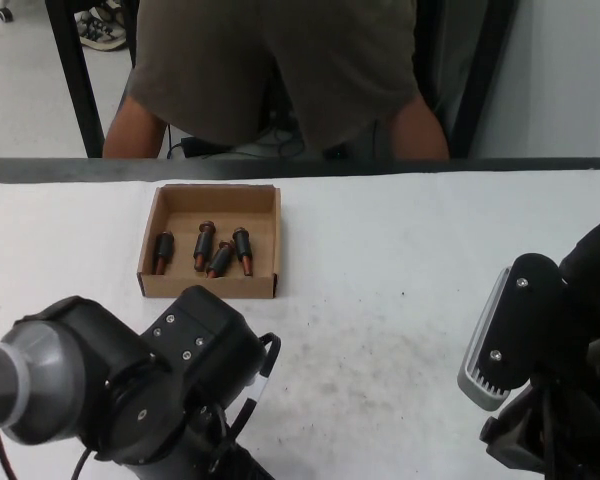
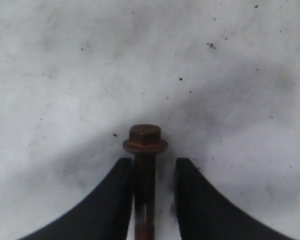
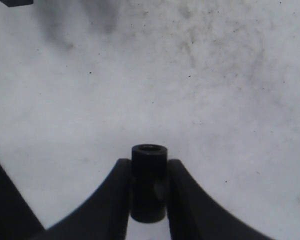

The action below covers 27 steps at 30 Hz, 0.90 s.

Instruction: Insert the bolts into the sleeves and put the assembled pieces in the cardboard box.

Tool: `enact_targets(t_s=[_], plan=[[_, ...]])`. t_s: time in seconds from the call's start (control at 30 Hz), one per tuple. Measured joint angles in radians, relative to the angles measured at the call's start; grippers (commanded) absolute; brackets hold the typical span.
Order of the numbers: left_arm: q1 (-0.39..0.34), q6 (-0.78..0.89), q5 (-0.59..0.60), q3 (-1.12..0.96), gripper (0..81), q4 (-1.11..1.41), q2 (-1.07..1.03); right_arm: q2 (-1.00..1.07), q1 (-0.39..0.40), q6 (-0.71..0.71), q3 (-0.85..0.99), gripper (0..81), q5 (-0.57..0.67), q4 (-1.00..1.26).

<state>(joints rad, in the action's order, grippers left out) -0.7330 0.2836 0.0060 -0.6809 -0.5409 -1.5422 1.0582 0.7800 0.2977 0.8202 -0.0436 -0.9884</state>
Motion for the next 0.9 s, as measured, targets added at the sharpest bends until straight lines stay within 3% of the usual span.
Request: enact_targets(t_s=[0.1, 0.4, 0.6, 0.9], plan=[[0.002, 0.000, -0.006, -0.001, 0.8, -0.010, -0.002, 0.000, 0.000, 0.000, 0.000, 0.2, 0.000, 0.000], [0.004, 0.000, 0.000, -0.013, 0.8, -0.077, 0.025, 0.000, 0.000, 0.000, 0.000, 0.2, 0.000, 0.000], [0.004, 0.000, 0.018, -0.009, 0.8, -0.056, 0.233, 0.000, 0.000, -0.031, 0.014, 0.2, 0.010, 0.000], [0.058, 0.055, 0.155, -0.009, 0.8, 0.209, 0.491, 0.000, 0.000, -0.215, 0.035, 0.2, 0.205, 0.140]])
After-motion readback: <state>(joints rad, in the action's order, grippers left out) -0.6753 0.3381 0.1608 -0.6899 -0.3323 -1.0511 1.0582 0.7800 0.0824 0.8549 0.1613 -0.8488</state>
